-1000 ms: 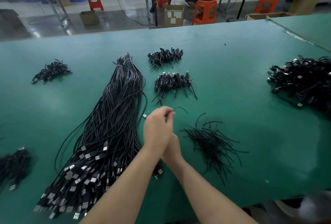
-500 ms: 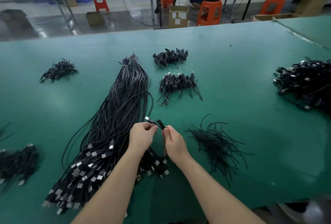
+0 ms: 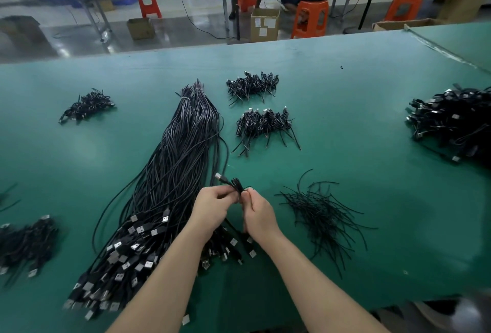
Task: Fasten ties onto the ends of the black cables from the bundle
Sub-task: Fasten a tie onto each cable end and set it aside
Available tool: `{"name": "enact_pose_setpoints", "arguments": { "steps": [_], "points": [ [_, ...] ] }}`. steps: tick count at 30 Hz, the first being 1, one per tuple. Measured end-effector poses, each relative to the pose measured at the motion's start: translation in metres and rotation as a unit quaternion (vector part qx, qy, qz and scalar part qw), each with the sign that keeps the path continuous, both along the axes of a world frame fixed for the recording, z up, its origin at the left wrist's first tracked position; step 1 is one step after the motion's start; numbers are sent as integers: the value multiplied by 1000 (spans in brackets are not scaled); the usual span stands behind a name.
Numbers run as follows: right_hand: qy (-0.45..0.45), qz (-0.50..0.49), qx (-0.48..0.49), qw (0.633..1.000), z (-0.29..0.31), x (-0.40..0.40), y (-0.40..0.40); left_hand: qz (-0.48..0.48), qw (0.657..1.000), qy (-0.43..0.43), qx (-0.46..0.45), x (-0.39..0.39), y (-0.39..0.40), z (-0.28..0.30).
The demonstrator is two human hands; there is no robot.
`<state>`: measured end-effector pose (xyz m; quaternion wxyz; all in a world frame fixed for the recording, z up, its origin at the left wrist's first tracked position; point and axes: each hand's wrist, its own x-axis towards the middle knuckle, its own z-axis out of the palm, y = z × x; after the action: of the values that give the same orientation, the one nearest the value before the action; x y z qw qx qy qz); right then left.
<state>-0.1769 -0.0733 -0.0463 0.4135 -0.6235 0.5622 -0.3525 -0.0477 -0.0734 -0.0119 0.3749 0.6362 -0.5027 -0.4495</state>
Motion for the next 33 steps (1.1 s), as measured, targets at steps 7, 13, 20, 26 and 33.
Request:
{"name": "enact_pose_setpoints", "arguments": {
  "steps": [7,13,20,26,33],
  "points": [
    [-10,-8,9,1000,-1,0,0,-14,999,-41,-18,0,0,6],
    [-33,-22,-3,999,-2,2,-1,15,998,-65,-14,-6,3,4],
    [-44,-42,-18,998,-3,2,2,-11,970,-243,6,-15,-1,12],
    [-27,-31,6,999,-4,0,-3,-92,911,-399,-54,-7,1,29],
    [-69,32,100,992,2,-5,-10,-191,849,-430,-239,13,-3,20]
  ]
}}
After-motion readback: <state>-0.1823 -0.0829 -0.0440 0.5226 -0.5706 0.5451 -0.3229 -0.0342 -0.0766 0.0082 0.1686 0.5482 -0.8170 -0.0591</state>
